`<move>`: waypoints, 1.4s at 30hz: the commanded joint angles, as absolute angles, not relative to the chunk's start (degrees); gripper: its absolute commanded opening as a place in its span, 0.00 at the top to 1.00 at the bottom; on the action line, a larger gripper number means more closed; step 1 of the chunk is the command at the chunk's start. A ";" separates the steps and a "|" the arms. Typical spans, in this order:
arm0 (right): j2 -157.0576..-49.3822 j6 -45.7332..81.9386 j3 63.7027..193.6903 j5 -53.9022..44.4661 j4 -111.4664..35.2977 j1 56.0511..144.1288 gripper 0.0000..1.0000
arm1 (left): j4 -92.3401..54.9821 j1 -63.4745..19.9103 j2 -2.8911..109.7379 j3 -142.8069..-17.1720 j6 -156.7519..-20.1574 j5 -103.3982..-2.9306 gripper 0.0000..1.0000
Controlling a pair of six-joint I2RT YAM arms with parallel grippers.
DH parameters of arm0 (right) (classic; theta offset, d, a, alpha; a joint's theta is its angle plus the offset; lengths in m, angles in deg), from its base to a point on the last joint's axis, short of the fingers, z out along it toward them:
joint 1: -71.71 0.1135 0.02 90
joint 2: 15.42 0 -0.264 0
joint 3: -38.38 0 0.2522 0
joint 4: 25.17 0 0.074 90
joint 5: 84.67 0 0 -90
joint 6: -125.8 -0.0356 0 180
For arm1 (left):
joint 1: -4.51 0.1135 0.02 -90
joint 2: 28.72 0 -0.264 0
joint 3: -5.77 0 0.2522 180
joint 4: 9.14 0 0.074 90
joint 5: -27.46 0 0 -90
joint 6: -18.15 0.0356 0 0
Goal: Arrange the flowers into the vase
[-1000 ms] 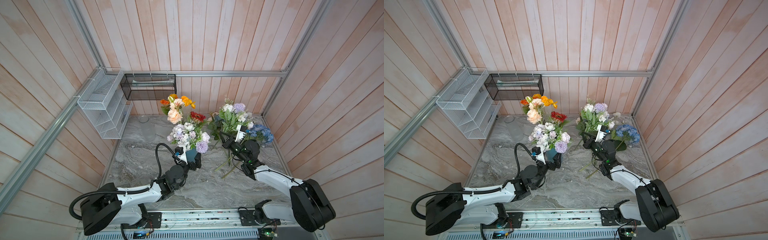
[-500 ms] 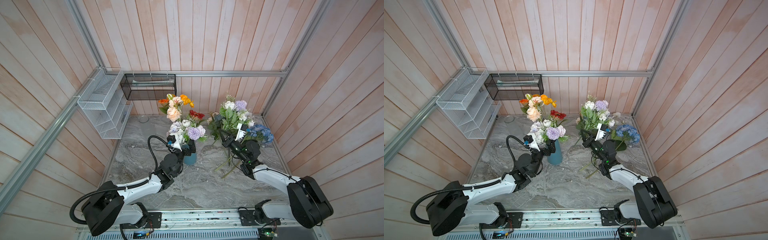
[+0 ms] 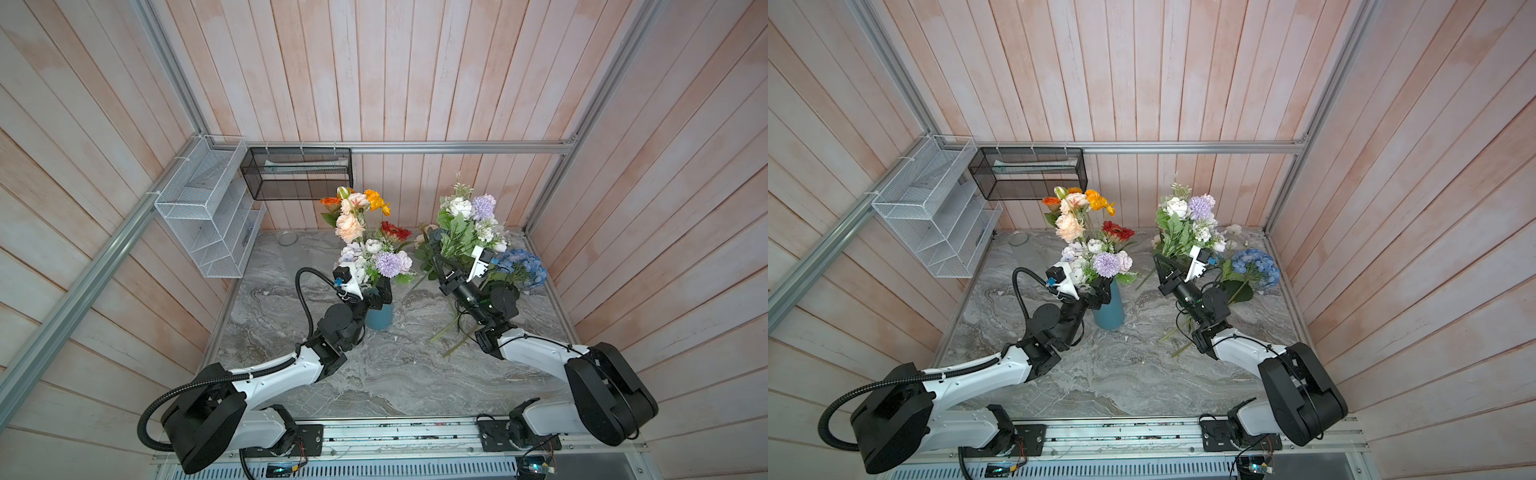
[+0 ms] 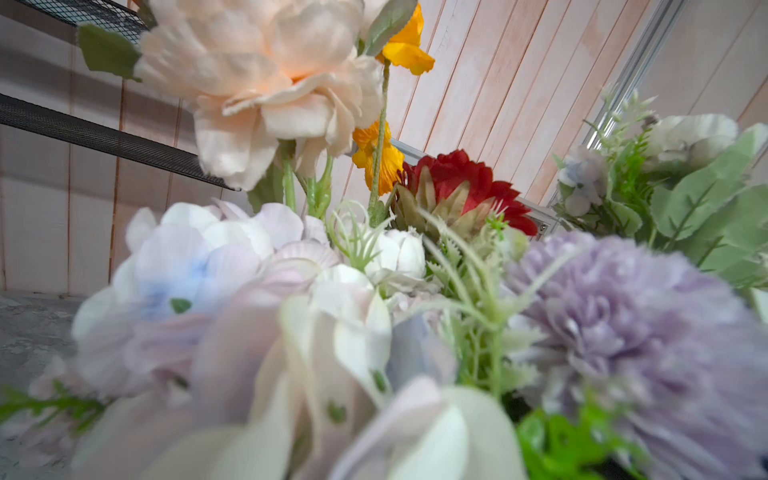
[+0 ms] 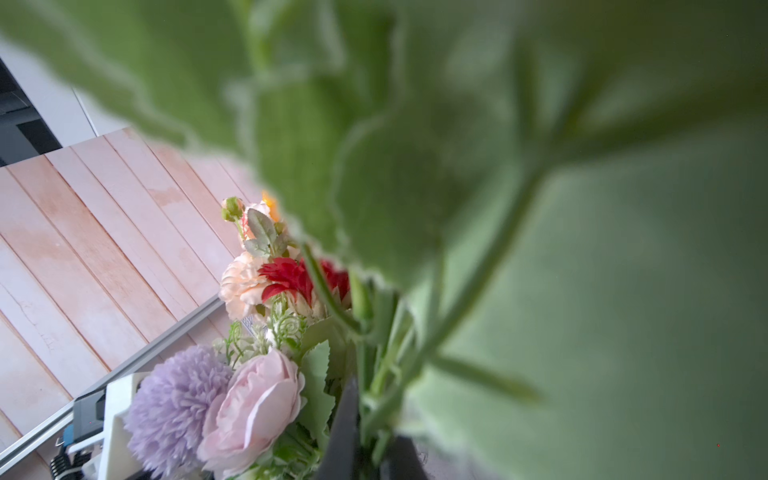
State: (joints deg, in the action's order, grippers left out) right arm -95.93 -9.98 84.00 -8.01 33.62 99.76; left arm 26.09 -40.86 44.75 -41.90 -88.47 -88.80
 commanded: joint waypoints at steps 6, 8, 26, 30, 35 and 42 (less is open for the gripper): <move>-102.71 -15.04 82.07 -4.86 53.93 103.08 1.00 | 26.37 -40.49 42.04 -41.84 -90.87 -86.31 0.00; -105.03 -16.20 82.66 -4.40 57.97 103.77 1.00 | 26.18 -40.56 41.82 -41.78 -91.10 -86.08 0.00; -111.47 -15.29 89.54 -1.55 64.54 107.12 1.00 | 26.41 -40.53 41.57 -40.02 -92.99 -85.91 0.00; -111.81 -13.26 91.36 -1.52 64.56 107.31 1.00 | 26.23 -40.58 41.22 -39.82 -93.33 -85.91 0.00; -112.49 -10.53 93.16 -1.59 64.55 108.07 1.00 | 26.32 -40.58 41.15 -39.43 -93.85 -85.91 0.00; -115.16 -7.93 93.80 -1.43 64.56 109.43 1.00 | 26.37 -40.51 40.85 -39.41 -93.93 -85.67 0.00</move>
State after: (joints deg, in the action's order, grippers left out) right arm -113.92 -10.68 92.33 -1.93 53.23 108.61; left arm 25.48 -40.86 42.04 -40.15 -93.15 -86.31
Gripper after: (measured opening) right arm 0.063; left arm 0.998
